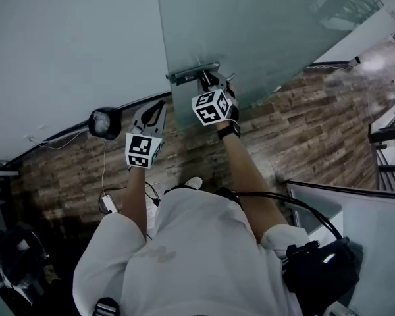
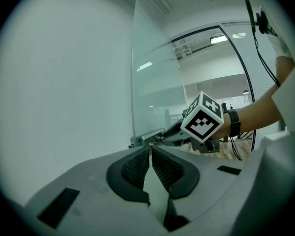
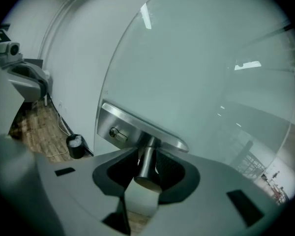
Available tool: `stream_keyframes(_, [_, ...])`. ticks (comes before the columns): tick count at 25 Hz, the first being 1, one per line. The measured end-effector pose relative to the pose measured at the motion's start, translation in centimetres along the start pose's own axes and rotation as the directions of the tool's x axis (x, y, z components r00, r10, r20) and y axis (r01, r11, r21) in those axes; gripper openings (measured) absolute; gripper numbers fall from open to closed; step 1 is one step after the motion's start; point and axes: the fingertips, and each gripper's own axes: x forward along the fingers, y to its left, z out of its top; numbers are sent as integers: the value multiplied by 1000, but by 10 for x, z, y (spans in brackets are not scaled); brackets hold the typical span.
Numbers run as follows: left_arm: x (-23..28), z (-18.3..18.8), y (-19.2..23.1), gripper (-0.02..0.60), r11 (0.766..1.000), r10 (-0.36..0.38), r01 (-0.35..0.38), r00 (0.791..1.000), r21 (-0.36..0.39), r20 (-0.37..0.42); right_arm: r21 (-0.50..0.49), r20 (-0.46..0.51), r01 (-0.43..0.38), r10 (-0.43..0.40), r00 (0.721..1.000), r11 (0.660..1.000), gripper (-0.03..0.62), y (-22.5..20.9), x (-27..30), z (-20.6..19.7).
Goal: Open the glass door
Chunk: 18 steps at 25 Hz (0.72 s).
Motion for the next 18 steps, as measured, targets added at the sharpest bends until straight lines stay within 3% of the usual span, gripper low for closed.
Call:
stream_keyframes(8, [-10, 13, 16, 20, 998, 33, -32, 999, -56, 25, 49, -20, 43, -42, 999, 998, 106, -8, 33, 28])
stream_keyframes(18, [54, 10, 72, 20, 988, 123, -124, 992, -94, -17, 49, -5, 131, -131, 991, 990, 106, -36, 111, 66])
